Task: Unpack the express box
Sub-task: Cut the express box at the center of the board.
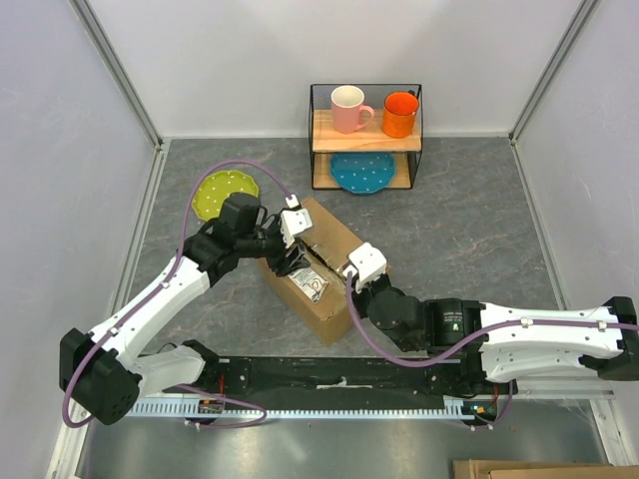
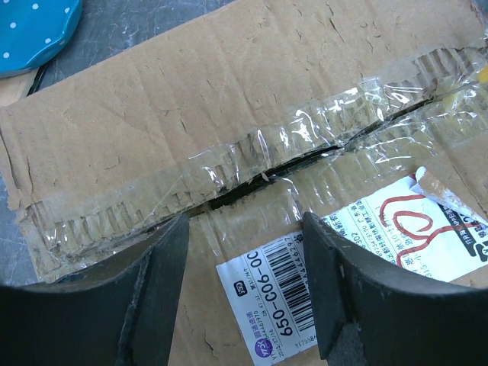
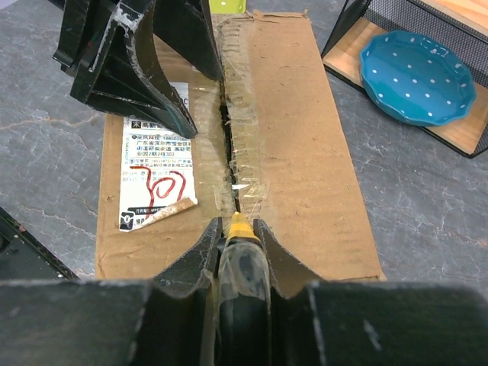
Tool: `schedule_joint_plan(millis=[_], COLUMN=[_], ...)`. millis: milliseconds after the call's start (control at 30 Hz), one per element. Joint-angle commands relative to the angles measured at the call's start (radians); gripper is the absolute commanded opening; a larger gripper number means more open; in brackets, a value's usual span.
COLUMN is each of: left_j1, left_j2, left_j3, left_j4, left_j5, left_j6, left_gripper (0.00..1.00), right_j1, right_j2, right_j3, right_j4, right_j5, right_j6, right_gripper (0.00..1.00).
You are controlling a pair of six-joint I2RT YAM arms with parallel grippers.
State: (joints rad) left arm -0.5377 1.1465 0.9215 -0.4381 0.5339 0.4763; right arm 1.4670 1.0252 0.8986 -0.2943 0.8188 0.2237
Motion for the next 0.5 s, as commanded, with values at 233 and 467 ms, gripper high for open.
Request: schedule_joint_plan(millis=[233,467], left_j1=[0.019,0.018], left_j2=[0.052,0.036], left_j3=[-0.073,-0.073], left_j4=[-0.067,-0.079], left_j5=[-0.221,-0.212], left_j6=[0.050,0.050], left_gripper=[0.65,0.65], right_j1=[0.029,0.029], right_j2=[-0.056,-0.033], right_j3=[0.091,0.080], right_j4=[-0.008,-0.025], right_j5=[-0.009,-0.007], right_j6=[-0.001,-0.010], right_gripper=[0.00,0.00])
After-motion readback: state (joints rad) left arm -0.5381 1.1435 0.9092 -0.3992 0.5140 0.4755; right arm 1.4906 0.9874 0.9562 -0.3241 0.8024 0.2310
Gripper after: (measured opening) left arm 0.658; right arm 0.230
